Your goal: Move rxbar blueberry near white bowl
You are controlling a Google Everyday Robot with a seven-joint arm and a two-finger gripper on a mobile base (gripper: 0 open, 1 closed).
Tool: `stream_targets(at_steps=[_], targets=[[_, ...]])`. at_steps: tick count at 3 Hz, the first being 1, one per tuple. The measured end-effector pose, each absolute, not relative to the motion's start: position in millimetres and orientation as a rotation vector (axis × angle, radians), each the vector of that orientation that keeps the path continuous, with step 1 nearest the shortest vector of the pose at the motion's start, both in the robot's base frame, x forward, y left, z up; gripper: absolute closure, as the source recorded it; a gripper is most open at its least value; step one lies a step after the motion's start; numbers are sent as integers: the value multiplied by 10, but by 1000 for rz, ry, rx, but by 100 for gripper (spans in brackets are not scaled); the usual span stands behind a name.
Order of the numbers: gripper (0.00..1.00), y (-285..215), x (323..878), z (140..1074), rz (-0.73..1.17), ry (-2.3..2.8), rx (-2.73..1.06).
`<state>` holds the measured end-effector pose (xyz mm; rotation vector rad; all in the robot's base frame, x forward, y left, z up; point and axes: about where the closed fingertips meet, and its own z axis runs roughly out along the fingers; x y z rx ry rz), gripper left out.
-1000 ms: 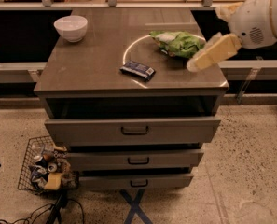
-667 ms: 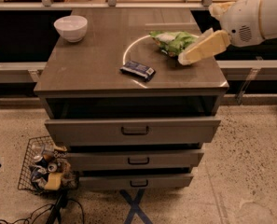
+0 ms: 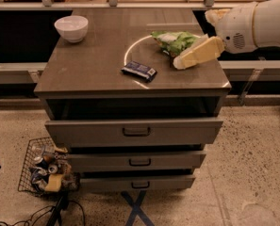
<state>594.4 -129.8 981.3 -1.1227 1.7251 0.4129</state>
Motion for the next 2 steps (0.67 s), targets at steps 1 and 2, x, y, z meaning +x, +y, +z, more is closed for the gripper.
stream_targets(at_steps=[1, 2], targets=[[0, -1080, 6015, 9627, 477, 1700, -1116], [0, -829, 6113, 9440, 550, 1677, -1130]])
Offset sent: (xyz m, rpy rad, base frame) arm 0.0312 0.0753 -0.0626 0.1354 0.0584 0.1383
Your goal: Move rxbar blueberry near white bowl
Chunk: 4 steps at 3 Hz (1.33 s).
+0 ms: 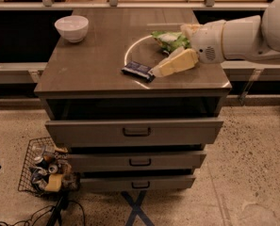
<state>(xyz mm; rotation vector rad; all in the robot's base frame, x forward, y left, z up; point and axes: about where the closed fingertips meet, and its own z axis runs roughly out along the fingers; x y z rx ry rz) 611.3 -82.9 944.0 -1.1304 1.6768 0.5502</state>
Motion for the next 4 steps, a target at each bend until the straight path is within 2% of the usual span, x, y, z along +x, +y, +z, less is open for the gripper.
stream_targets(at_steps=[4], targets=[[0, -166, 6500, 8944, 742, 1614, -1133]])
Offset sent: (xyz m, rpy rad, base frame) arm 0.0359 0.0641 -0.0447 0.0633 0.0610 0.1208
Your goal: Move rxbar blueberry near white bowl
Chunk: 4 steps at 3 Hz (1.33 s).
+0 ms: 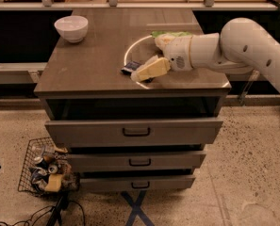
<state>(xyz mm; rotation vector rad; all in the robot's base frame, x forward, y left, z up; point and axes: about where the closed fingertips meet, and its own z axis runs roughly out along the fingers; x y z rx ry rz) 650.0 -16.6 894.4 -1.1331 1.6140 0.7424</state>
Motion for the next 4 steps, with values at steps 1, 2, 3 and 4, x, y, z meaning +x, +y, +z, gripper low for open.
stream_targets(at_steps=[1, 2, 3, 4], targets=[[0, -162, 6541, 8871, 764, 1605, -1111], [0, -161, 6672, 8620, 809, 1594, -1101], [0, -140, 6706, 8543, 819, 1600, -1103], [0, -137, 6715, 8505, 822, 1605, -1103]])
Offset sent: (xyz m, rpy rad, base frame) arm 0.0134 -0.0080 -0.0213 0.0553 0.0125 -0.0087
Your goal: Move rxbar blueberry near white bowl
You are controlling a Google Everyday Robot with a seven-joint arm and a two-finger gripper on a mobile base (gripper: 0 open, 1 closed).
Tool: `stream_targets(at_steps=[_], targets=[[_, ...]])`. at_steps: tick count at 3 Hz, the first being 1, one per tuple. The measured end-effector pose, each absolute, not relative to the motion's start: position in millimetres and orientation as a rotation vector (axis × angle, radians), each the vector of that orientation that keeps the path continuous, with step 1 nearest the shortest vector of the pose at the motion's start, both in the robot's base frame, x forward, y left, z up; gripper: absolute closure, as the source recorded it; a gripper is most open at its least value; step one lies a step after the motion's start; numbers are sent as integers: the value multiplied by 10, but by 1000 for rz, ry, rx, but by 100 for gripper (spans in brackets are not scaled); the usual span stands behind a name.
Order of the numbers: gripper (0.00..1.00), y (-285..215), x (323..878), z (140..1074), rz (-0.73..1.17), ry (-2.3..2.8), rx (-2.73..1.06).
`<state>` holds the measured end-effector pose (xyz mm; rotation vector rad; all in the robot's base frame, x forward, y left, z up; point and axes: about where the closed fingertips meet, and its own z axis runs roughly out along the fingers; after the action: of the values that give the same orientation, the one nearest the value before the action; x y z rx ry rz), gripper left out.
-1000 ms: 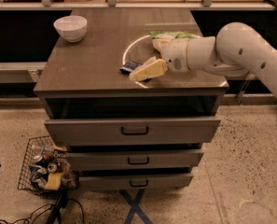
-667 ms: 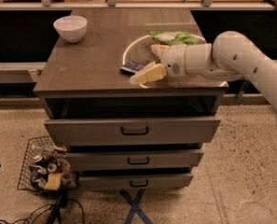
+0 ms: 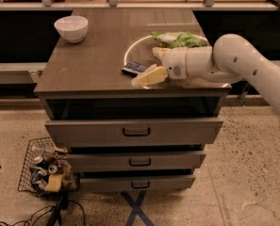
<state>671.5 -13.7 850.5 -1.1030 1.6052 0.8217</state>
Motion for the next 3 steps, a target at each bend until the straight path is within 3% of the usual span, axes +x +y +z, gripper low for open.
stream_targets(at_steps=[2, 3], targets=[[0, -112, 6730, 8394, 830, 1623, -1104], [18, -75, 6725, 8306, 825, 1637, -1112]])
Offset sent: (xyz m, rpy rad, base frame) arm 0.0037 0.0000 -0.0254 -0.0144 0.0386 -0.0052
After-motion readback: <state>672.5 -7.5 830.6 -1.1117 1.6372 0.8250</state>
